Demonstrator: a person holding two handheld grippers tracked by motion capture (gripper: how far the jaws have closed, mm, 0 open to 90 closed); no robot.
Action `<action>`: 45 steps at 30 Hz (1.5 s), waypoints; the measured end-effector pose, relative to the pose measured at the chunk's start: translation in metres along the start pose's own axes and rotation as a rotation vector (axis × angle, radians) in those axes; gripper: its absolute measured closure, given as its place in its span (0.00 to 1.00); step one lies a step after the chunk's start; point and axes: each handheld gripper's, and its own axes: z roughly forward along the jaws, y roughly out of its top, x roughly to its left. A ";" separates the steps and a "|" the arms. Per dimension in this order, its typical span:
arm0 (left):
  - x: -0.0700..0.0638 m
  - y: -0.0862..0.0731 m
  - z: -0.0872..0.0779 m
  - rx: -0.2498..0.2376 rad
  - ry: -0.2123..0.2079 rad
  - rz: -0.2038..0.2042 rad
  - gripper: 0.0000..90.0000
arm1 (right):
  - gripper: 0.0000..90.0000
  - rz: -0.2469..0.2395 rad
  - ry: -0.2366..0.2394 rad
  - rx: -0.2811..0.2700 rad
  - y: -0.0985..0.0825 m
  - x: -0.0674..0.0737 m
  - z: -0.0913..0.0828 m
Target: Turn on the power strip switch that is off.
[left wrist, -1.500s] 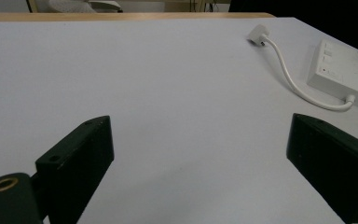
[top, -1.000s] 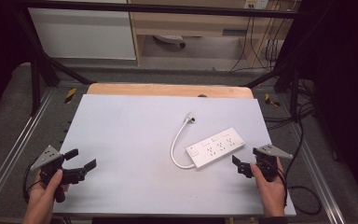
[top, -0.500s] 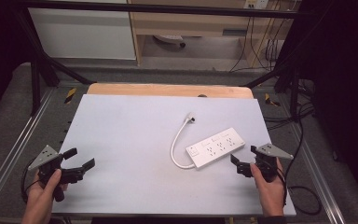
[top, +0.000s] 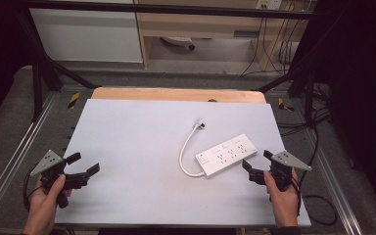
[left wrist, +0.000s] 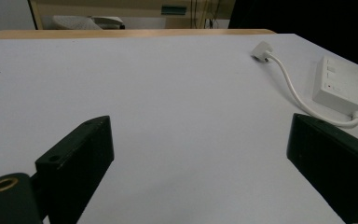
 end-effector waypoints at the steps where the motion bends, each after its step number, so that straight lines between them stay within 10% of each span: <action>1: 0.000 0.000 0.001 0.002 -0.004 0.006 0.08 | 0.07 -0.005 -0.001 0.003 0.000 0.000 0.000; 45: -0.002 -0.003 0.002 0.031 0.025 0.022 0.09 | 0.06 -0.095 0.048 0.032 0.075 0.035 0.022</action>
